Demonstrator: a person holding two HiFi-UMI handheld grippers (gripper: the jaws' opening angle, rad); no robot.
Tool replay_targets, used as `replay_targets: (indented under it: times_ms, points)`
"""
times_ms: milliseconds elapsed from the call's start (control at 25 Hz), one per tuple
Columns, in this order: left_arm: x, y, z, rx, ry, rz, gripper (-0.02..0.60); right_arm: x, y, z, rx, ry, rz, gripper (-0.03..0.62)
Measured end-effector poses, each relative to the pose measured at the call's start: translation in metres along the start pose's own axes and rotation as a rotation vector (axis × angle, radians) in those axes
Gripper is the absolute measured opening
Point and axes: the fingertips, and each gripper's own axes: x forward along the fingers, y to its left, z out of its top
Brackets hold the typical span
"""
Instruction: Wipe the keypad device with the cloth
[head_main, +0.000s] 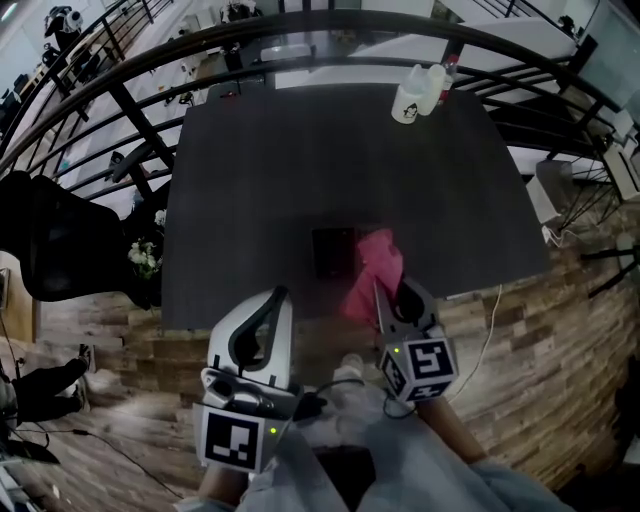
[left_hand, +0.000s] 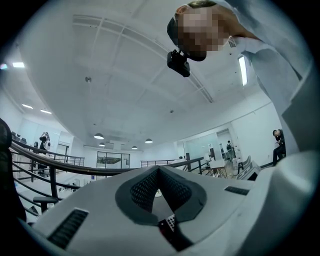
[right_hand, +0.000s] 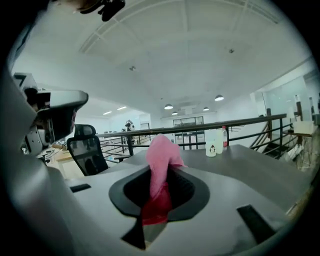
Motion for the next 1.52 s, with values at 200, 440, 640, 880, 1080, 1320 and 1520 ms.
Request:
replay_targets:
  times_ms: [200,440,640,880,1080,1320,1520]
  points:
    - [0.004,0.001,0.008,0.003,-0.037,0.01,0.003,-0.017,-0.004,0.042,-0.035,-0.105,-0.008,0.071]
    - [0.017,-0.003,0.009,0.007,-0.047,-0.004,0.003,-0.034,-0.01,0.075,-0.108,-0.198,-0.043,0.071]
    - [0.026,-0.01,0.008,0.017,-0.038,-0.022,0.003,-0.044,-0.015,0.098,-0.127,-0.269,-0.046,0.069]
    - [0.033,-0.014,0.004,0.016,-0.026,-0.034,0.003,-0.048,-0.021,0.109,-0.134,-0.306,-0.053,0.069]
    - [0.036,-0.016,0.003,0.016,-0.022,-0.037,0.003,-0.05,-0.026,0.114,-0.139,-0.316,-0.058,0.069]
    - [0.038,-0.015,0.005,0.015,-0.029,-0.038,0.003,-0.046,-0.029,0.115,-0.121,-0.311,-0.058,0.069]
    - [0.038,-0.016,0.005,0.014,-0.029,-0.035,0.003,-0.045,-0.029,0.114,-0.116,-0.303,-0.058,0.069]
